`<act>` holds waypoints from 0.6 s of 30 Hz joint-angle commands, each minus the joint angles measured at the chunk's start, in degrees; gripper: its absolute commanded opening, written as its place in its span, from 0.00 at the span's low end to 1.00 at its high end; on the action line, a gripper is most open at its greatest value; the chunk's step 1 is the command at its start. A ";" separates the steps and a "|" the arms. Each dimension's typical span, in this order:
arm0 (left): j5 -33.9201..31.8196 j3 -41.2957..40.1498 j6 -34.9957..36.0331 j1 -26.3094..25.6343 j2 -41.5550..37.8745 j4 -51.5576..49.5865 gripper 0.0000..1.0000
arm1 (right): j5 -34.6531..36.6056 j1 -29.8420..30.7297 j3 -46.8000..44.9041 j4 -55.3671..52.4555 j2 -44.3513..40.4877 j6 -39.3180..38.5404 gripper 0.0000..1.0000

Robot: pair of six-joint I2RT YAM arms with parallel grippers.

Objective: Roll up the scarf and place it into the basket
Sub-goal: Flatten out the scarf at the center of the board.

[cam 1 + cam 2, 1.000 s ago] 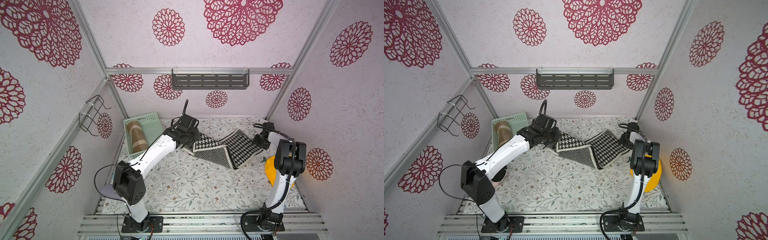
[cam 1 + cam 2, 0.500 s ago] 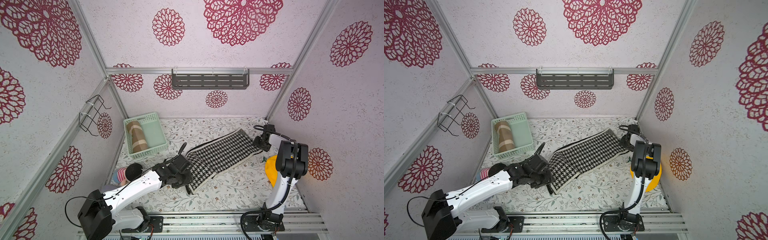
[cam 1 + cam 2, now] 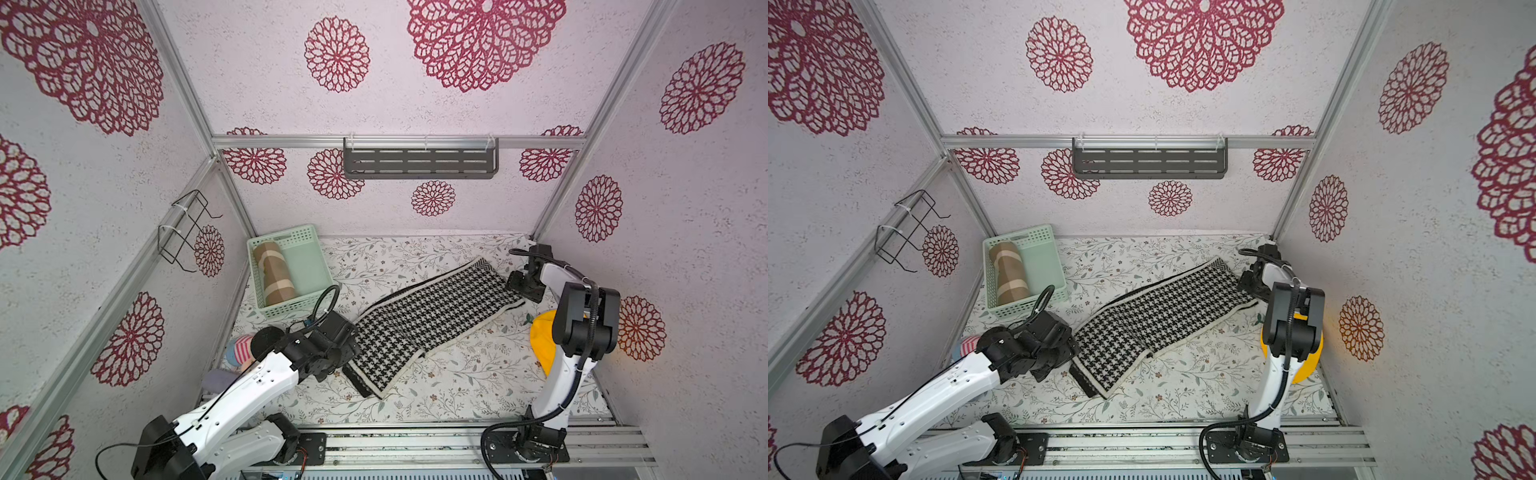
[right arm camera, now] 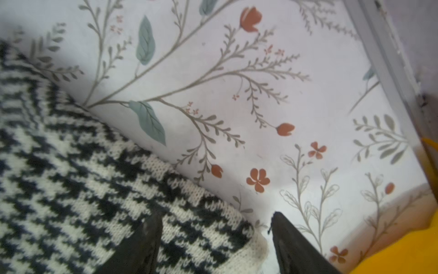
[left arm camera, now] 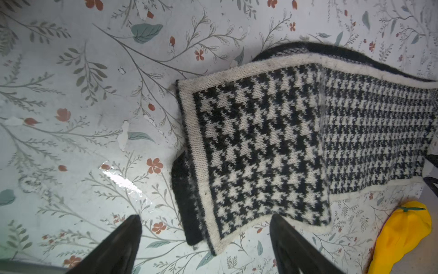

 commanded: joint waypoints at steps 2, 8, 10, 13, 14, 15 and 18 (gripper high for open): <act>0.09 -0.22 0.02 1.86 6.61 7.28 0.91 | -3.80 -0.07 3.48 -2.59 2.44 -2.94 0.78; 2.29 0.00 1.12 2.56 14.56 9.71 0.89 | -3.57 -0.11 5.35 -4.35 6.15 -4.12 0.79; 3.89 -0.52 1.16 2.58 16.24 11.67 0.85 | -3.66 -0.06 5.62 -4.88 7.35 -4.30 0.78; 5.78 -1.71 0.77 2.60 18.38 14.83 0.81 | -6.43 -0.03 4.97 -4.53 8.15 -4.56 0.71; 6.46 -2.09 0.48 2.56 19.05 15.86 0.78 | -7.16 0.09 4.55 -4.41 8.14 -4.52 0.65; 6.95 -2.29 0.44 2.55 19.58 16.77 0.75 | -7.64 0.11 4.22 -4.40 8.00 -4.56 0.57; 6.84 -1.77 0.71 2.64 21.03 17.53 0.65 | -7.71 0.00 3.18 -3.61 5.80 -4.48 0.23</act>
